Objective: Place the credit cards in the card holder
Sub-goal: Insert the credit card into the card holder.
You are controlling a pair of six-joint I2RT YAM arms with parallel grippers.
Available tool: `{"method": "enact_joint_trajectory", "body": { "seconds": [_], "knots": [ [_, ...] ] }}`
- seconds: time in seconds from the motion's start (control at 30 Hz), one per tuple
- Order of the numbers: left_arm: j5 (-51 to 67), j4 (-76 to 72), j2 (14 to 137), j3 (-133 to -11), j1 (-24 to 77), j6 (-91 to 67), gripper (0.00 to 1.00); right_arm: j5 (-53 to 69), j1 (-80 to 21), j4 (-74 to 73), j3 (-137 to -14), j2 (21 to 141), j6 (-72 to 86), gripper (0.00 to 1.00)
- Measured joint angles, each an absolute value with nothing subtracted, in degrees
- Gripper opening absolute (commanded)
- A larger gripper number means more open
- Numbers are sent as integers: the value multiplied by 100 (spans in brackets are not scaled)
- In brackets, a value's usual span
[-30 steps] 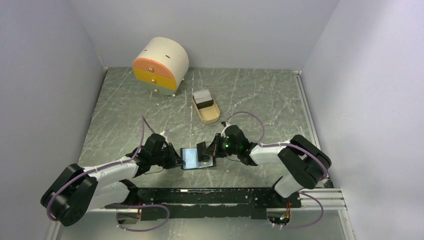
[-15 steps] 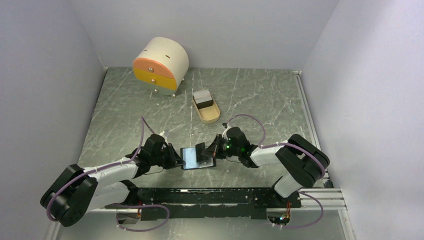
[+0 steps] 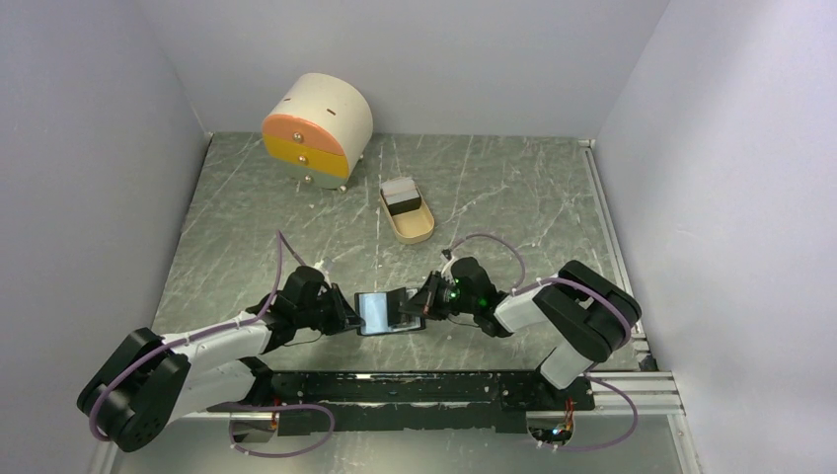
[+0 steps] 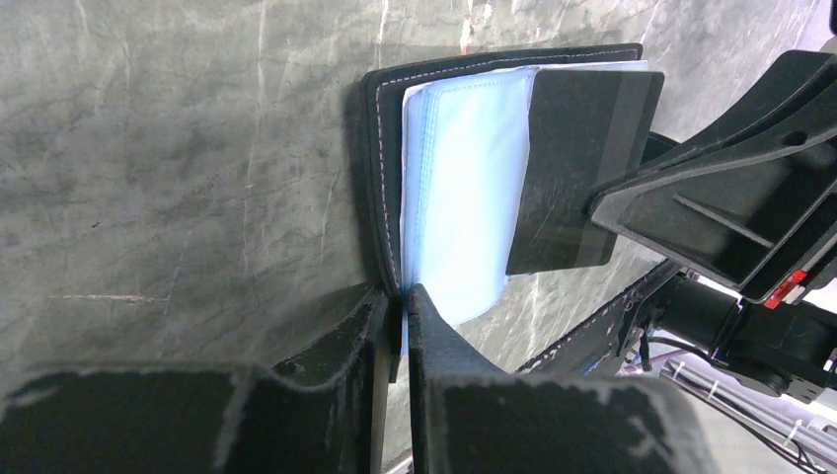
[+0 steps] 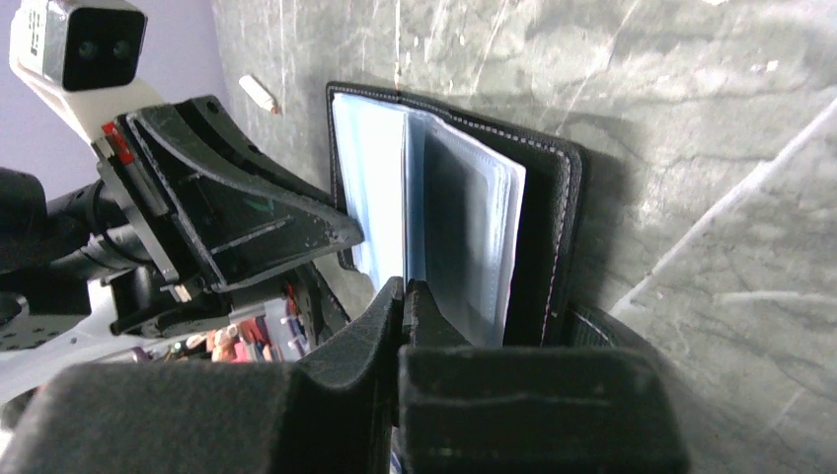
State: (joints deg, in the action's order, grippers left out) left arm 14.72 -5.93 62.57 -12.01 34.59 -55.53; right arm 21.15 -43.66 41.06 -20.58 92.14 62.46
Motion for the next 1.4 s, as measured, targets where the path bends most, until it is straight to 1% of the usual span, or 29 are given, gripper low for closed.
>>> {"method": "enact_joint_trajectory", "body": {
  "seconds": [0.4,0.5,0.6,0.73,0.9,1.3,1.37,1.4],
  "knots": [
    [1468,-591,6263,-1203,3459,-5553,15,2403,-4366,4729,-1824,9341,6602,2],
    [1468,-591,6263,-1201,3457,-5553,15,2460,-4366,4912,-1817,9500,6681,5],
    [1468,-587,6257,-1201,3459,-5553,15,2484,-4366,5061,-1809,9633,6735,6],
    [1468,-574,6246,-1201,3459,-5551,14,2508,-4370,5168,-1809,9703,6775,5],
    [1468,-574,6246,-1201,3459,-5551,14,2484,-4372,5336,-1739,9723,6847,2],
    [1470,-576,6248,-1201,3457,-5546,14,2469,-4372,5911,-1667,10005,7098,2],
    [1470,-576,6250,-1201,3457,-5546,14,2469,-4372,5933,-1667,10007,7107,3],
    [1472,-578,6257,-1201,3459,-5546,14,2469,-4372,5937,-1667,10007,7111,6]
  ]
}}
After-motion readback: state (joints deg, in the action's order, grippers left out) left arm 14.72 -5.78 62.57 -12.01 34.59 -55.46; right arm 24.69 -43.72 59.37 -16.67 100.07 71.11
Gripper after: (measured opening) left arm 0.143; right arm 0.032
